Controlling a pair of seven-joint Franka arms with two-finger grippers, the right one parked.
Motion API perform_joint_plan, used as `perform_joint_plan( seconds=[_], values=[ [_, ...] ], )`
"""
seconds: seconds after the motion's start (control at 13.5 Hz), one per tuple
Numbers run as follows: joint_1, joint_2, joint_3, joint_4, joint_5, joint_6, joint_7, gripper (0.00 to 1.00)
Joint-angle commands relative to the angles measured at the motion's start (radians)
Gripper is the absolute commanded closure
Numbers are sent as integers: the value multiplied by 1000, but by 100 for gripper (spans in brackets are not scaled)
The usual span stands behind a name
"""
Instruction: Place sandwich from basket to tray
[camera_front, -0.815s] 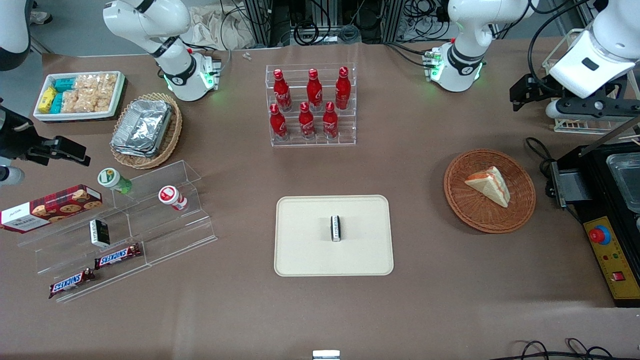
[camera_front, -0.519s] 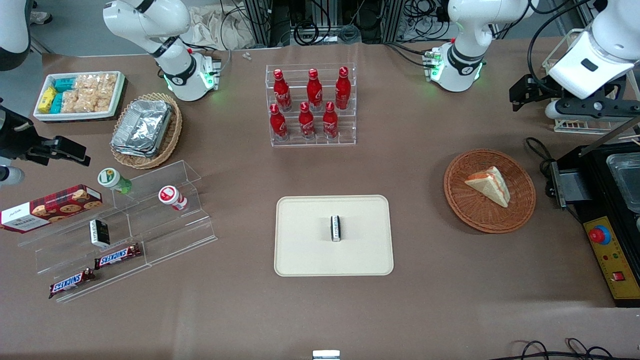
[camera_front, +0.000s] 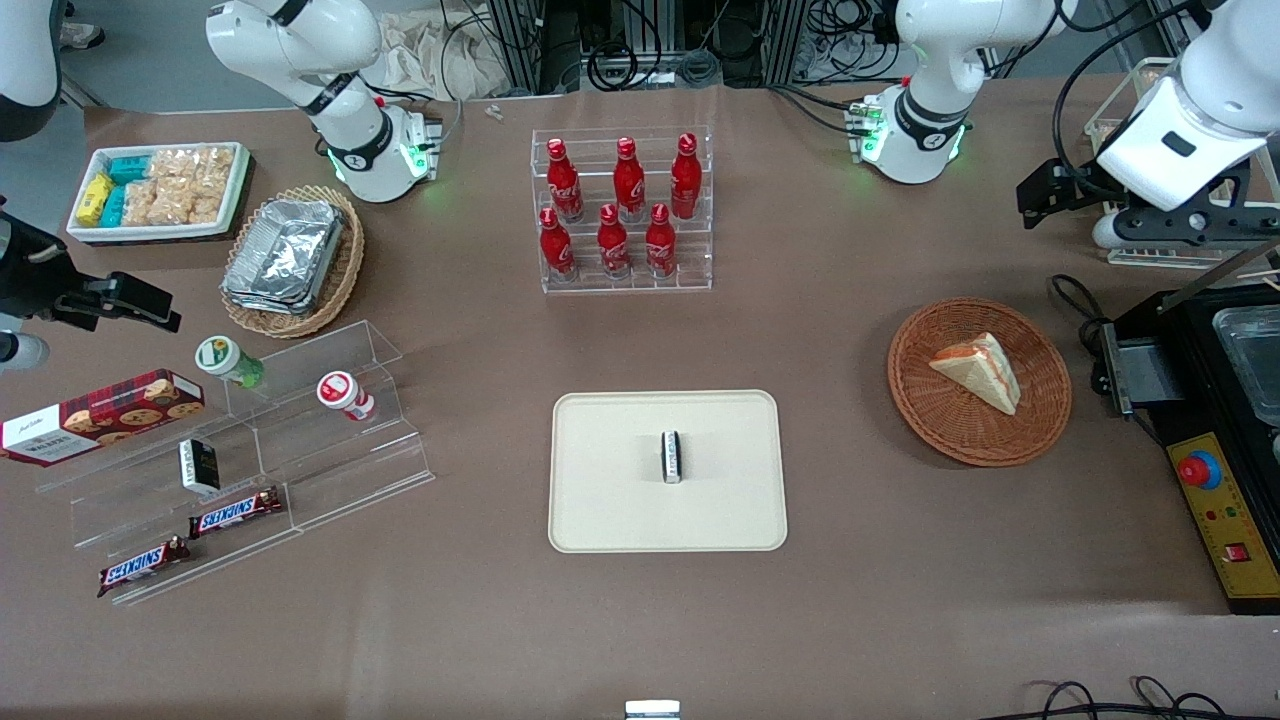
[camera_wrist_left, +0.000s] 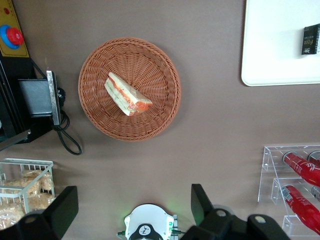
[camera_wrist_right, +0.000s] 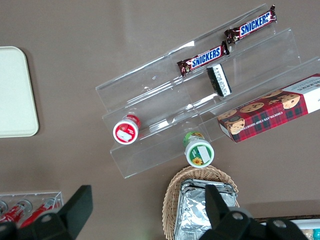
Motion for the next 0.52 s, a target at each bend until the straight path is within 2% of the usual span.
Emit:
perform_joint_plan(
  seconds=[0.0,0.15,0.44],
  values=[
    [6,24,-3,-21,14,0,-129,0],
    [9,24,0,-54,11,17,-318,0],
    [14,-25,38,-229,11,171,-453,0]
  ],
)
